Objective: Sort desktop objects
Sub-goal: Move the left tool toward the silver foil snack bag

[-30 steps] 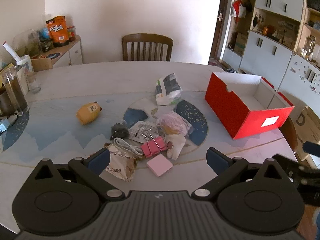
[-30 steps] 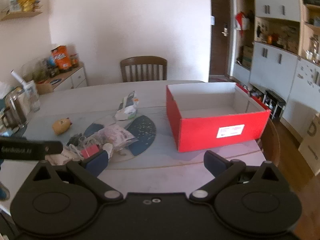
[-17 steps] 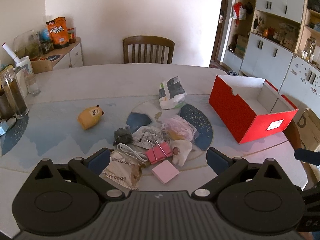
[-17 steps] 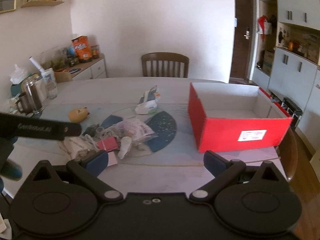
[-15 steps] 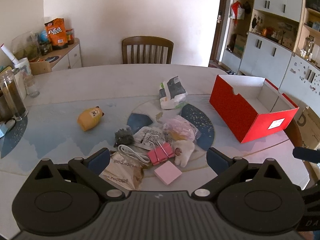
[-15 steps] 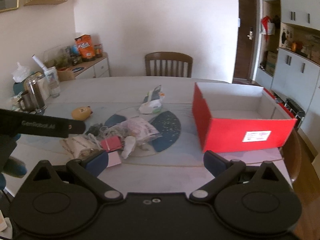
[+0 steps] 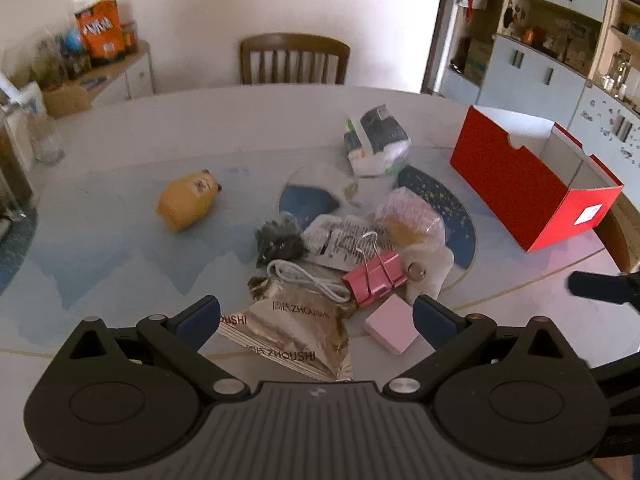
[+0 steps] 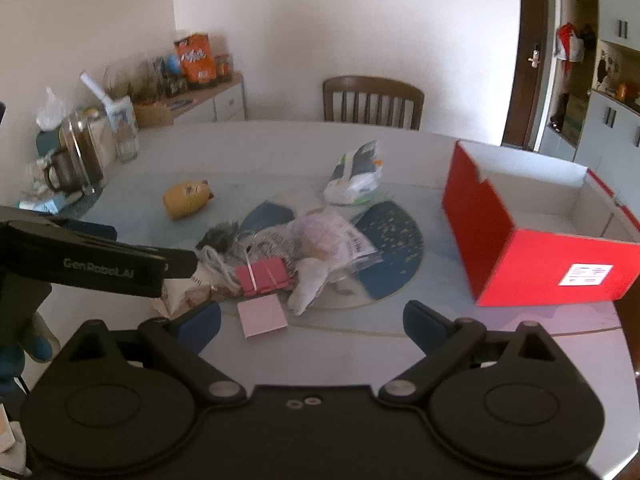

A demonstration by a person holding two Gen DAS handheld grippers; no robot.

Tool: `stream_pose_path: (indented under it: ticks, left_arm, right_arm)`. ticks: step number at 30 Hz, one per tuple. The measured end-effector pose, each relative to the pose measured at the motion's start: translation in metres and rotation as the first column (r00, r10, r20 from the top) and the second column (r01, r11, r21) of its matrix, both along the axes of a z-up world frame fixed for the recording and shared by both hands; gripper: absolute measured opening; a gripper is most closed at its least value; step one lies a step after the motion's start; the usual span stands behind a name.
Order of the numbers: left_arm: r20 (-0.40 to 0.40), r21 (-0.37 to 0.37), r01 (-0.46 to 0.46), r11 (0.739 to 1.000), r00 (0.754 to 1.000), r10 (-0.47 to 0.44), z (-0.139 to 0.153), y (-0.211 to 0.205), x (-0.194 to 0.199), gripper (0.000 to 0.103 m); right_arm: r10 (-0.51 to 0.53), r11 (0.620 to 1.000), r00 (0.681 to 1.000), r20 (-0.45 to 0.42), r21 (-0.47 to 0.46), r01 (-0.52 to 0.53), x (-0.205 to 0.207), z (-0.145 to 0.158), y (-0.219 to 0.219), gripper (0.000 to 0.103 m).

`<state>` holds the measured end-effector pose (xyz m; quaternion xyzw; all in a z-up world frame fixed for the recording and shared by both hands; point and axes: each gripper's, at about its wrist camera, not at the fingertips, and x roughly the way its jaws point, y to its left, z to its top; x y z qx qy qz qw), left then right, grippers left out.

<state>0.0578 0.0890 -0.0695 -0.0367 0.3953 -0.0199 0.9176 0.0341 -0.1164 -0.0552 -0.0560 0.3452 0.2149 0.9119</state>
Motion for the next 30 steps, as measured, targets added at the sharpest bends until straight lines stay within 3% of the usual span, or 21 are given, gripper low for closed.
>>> stream_pose_path:
  ticks: [11,24,30]
  left_arm:
    - [-0.044,0.049,0.111,0.993,0.993,-0.109,-0.030,0.016,0.019,0.103]
    - [-0.096,0.025,0.225,0.974,0.970,-0.222,-0.045,0.023,0.038,0.102]
    - [-0.107,0.000,0.239,0.971,0.965,-0.238,-0.046,0.028,0.043,0.093]
  right_arm:
    - [0.011,0.997,0.997,-0.080,-0.075,-0.017,0.023,-0.035,0.039,0.089]
    - [-0.001,0.989,0.988,-0.156,-0.143,-0.021,0.048,-0.068,0.066,0.073]
    - [-0.010,0.989,0.983,-0.186,-0.144,-0.017,0.055,-0.074,0.071,0.069]
